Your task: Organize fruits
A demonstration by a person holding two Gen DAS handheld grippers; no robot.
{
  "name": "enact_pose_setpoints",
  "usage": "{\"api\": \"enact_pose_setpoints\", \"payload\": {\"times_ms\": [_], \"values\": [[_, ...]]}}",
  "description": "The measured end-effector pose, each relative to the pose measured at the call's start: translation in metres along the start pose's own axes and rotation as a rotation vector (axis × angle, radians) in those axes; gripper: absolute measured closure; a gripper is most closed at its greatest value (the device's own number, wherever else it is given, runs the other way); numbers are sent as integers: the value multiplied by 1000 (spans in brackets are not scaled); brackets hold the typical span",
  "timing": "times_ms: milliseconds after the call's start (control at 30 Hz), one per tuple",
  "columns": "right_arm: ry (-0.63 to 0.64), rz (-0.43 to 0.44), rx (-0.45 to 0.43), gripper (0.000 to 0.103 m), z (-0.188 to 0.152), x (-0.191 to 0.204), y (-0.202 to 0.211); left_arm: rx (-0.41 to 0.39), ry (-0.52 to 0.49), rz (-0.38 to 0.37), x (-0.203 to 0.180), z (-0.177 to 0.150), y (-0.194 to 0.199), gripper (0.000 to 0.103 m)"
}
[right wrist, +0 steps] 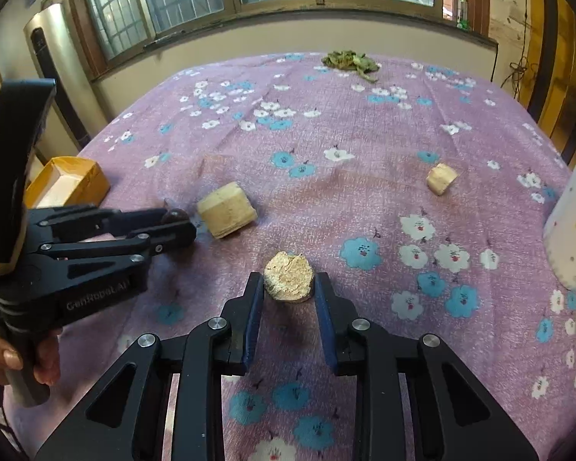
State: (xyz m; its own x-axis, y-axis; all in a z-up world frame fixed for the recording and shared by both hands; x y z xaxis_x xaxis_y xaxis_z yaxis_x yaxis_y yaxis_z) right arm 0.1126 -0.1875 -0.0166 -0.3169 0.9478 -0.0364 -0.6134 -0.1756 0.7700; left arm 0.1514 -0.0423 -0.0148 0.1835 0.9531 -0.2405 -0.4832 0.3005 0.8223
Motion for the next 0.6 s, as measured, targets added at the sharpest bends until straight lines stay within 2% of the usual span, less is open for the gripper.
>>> {"api": "enact_pose_setpoints", "payload": {"times_ms": [267,400,467,500,533,600], "values": [[-17,7,-40,77,-9,20,40,-10,36,-29,19,-24,37,72],[-18,-5,-12,77,-23,34,41,13,46,-31,28,-29,39,72],[-23,-8,4,77,-30,38,39,23,42,-49,24,-26,38,69],[-26,-10,12,77,-33,40,38,25,33,-63,21,-23,36,57],[-33,-10,19,77,-36,41,37,22,22,-60,17,-19,34,35],[-53,-1,34,77,-42,42,35,1,15,-42,12,-13,29,15]]}}
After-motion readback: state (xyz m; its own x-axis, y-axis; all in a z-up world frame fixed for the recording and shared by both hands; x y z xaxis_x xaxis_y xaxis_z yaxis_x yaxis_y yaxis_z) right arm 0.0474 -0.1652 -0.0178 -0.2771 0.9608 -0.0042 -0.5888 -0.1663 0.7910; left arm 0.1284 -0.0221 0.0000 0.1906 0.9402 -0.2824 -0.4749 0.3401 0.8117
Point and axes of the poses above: each gripper's, at about its wrist camera, not at the fingertips, and y roughly against the way its jaws point, x to its left, z to its top, the point moved 4 cm from there along -y, roughly the way its jaws point, and after that the axes turned 13 degrees about y, right-handed, at the moved point
